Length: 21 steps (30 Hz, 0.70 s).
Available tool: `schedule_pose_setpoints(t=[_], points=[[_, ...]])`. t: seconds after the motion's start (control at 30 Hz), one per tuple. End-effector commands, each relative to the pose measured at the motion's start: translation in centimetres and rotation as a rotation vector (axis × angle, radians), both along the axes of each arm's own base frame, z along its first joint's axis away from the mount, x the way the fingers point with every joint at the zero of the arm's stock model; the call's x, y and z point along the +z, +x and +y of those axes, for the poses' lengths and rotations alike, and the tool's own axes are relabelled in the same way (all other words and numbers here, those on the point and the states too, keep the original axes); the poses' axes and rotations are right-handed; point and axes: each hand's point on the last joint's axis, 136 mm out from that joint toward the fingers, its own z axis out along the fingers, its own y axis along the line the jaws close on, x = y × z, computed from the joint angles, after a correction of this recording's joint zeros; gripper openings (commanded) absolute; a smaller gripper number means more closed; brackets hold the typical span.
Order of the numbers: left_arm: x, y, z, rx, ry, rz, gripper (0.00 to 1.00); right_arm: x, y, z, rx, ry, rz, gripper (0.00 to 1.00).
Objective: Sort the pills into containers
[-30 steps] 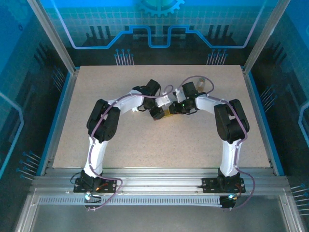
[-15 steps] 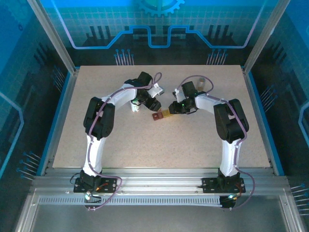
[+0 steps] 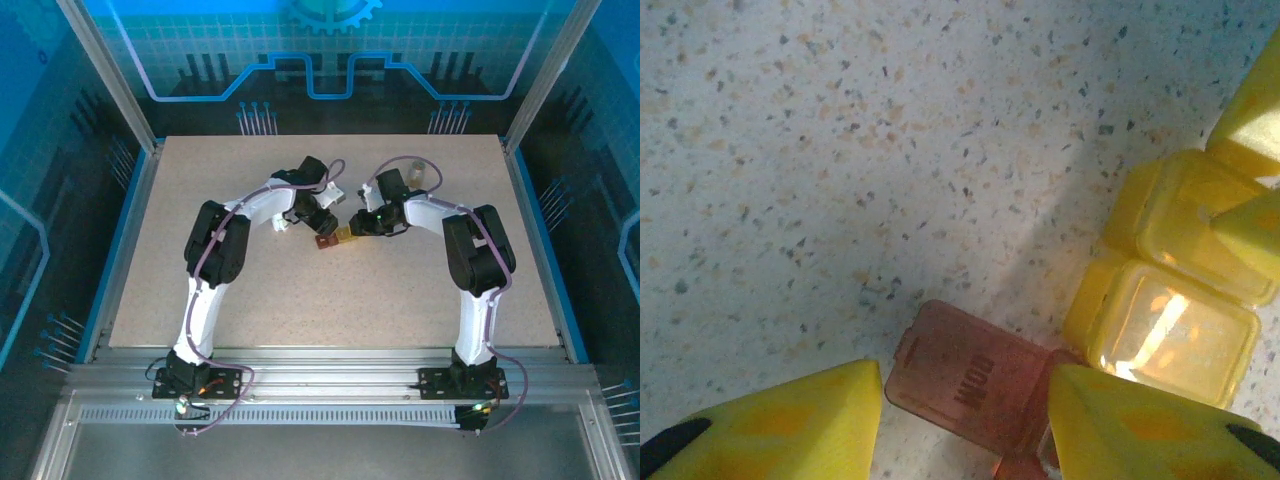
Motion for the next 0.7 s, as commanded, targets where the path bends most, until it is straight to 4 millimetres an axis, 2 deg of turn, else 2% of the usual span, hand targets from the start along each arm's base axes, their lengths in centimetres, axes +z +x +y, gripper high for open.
schedule_pose_setpoints(t=[0.0,0.13,0.23,0.33,0.47,0.57,0.67], points=[[0.1,1.1,-0.4,0.06,0.006,-0.014,0.49,-3.8,-2.1,-2.8,-0.068,-0.106,0.112,0.28],[1.6,2.3,-0.8,0.096,-0.027,-0.057,0.5,-3.1,-1.6,-3.7,-0.114,-0.088,0.094,0.29],[4.2,3.0,-1.6,0.106,-0.091,-0.117,0.51,-2.7,-1.4,-4.0,-0.145,-0.063,0.084,0.29],[8.7,3.4,-2.5,0.116,-0.188,-0.222,0.52,-2.3,-1.2,-4.3,-0.173,-0.059,0.064,0.29],[15.2,3.0,-2.7,0.15,-0.323,-0.359,0.57,-0.9,-0.6,-4.6,-0.212,-0.011,0.019,0.32],[19.4,2.3,-1.7,0.209,-0.393,-0.447,0.58,1.2,-0.2,-4.2,-0.227,0.051,-0.026,0.35],[22.2,1.4,0.6,0.32,-0.413,-0.521,0.59,4.0,0.1,-3.9,-0.222,0.091,-0.092,0.37]])
